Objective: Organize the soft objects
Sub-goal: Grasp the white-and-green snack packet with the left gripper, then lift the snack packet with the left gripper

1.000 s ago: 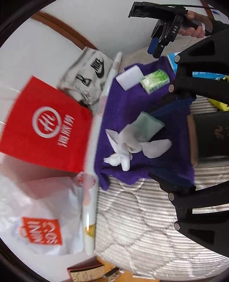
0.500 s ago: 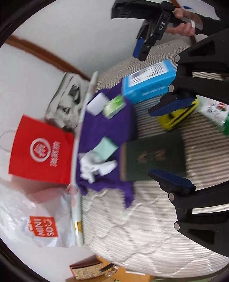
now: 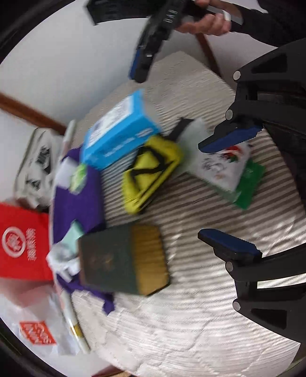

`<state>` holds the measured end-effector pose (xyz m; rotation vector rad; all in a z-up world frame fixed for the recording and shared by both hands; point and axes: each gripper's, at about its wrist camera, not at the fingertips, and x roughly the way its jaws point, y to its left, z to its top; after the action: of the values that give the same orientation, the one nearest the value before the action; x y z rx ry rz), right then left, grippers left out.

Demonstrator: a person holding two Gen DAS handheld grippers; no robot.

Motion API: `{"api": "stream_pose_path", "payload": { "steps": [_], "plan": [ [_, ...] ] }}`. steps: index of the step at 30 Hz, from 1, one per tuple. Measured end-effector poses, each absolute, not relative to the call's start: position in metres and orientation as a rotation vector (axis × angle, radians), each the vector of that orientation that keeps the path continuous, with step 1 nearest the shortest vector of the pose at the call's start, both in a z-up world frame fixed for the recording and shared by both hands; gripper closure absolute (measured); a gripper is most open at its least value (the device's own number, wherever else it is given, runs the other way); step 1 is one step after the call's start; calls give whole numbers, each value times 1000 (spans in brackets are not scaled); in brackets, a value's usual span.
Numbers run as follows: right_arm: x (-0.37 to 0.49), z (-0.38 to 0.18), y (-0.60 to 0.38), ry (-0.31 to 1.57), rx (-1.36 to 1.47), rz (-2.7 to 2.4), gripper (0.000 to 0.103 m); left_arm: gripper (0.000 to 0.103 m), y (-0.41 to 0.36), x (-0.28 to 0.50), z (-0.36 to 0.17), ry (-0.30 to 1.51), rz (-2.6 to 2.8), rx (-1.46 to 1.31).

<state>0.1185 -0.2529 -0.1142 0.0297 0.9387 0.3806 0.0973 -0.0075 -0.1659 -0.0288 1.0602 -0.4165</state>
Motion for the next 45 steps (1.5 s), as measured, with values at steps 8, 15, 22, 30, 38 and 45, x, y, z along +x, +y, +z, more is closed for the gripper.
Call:
{"api": "stream_pose_path", "payload": {
  "steps": [8,15,22,30,38,45],
  "plan": [
    [100,-133,-264,963,75,382,49,27,-37,74,-192,1087,-496,85],
    [92,-146,-276,987,98,370,49,44,-57,79,-199,1024,-430,221],
    [91,-153,-281,997,115,369,49,61,-27,79,-184,991,-410,163],
    [90,-161,-262,1017,91,409,49,56,23,75,-189,1007,-307,113],
    [95,-171,-247,1051,64,431,49,39,42,81,-197,1032,-351,11],
    [97,-176,-244,1068,52,430,49,44,34,87,-198,1011,-369,10]
  ]
}}
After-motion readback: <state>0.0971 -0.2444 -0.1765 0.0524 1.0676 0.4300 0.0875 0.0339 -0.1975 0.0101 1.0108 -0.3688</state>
